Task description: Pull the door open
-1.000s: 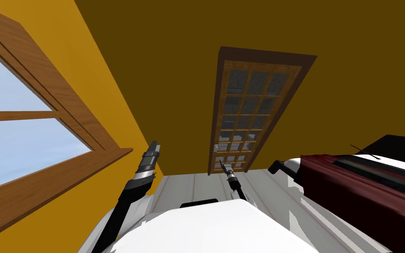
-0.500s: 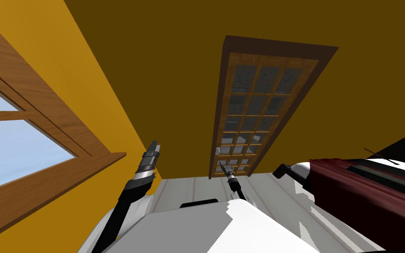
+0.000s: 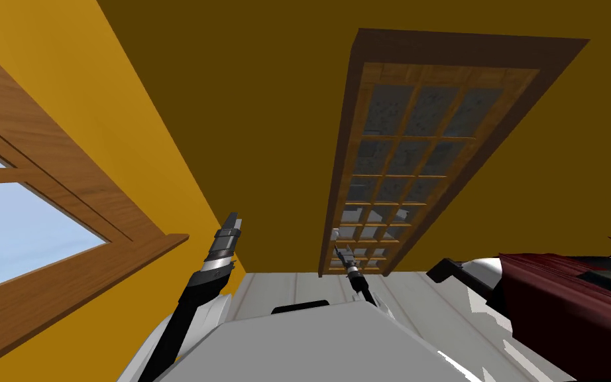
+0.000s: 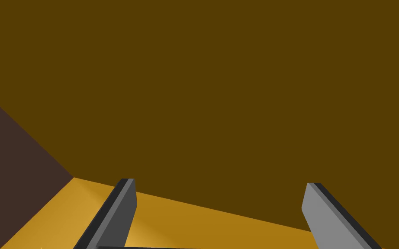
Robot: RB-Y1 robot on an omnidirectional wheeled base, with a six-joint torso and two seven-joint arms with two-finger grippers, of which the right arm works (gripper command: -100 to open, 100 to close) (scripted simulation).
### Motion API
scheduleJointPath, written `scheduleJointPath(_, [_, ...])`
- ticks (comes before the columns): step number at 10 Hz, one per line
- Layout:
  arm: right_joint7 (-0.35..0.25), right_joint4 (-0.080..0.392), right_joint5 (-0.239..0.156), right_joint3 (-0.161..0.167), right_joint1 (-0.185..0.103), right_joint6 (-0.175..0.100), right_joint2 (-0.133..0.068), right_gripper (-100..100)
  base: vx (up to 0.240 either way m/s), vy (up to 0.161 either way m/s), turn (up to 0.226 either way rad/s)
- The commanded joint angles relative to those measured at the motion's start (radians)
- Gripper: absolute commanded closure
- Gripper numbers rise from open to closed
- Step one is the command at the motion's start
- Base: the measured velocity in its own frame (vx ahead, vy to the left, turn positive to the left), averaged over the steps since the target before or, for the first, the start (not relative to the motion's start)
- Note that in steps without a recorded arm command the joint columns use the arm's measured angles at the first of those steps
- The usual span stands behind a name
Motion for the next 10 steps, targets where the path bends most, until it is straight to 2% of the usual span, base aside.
scheduleJointPath(1, [-0.006, 0.026, -0.011, -0.011, 0.000, -0.021, -0.013, -100, 0.154, 0.015, 0.124])
scheduleJointPath(6, [-0.033, 0.056, -0.041, -0.042, 0.024, -0.054, -0.059, -100, 0.197, 0.016, 0.118])
scheduleJointPath(7, [-0.027, 0.066, -0.035, -0.034, 0.024, -0.058, -0.047, -100, 0.038, 0.016, -0.016])
scheduleJointPath(8, [-0.027, 0.066, -0.035, -0.034, 0.024, -0.058, -0.047, 100, -0.030, 0.010, 0.004])
scheduleJointPath(10, [-0.027, 0.066, -0.035, -0.034, 0.024, -0.058, -0.047, 100, -0.014, -0.020, -0.013])
